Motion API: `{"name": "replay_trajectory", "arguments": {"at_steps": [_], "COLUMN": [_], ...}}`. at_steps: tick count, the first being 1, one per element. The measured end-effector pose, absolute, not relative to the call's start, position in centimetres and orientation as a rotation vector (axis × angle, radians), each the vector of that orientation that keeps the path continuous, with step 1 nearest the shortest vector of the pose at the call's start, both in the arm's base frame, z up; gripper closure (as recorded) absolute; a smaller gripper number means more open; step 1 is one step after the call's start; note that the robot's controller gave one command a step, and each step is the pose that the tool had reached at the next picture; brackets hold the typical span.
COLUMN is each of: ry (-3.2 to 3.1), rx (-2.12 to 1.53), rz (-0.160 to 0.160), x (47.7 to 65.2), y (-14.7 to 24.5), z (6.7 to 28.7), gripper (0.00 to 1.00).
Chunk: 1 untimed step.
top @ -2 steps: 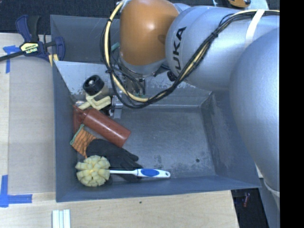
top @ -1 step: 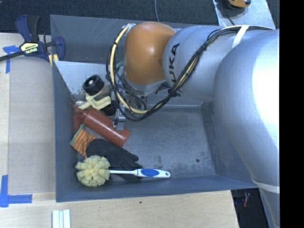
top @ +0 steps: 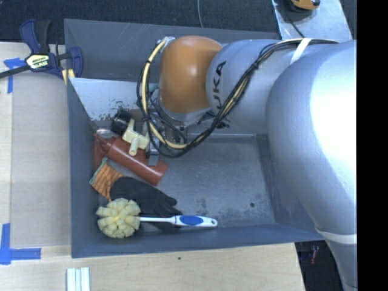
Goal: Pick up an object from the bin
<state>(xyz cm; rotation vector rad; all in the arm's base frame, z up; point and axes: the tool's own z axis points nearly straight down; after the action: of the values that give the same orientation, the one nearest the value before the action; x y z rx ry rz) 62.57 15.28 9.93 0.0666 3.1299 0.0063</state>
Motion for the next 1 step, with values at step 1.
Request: {"name": "replay_trajectory", "arguments": {"at_steps": [1], "ry": [3.130], "rx": [0.067], "rz": [0.006], "x": [62.55], "y": [15.28], "z": [9.90], "gripper": [1.00]}}
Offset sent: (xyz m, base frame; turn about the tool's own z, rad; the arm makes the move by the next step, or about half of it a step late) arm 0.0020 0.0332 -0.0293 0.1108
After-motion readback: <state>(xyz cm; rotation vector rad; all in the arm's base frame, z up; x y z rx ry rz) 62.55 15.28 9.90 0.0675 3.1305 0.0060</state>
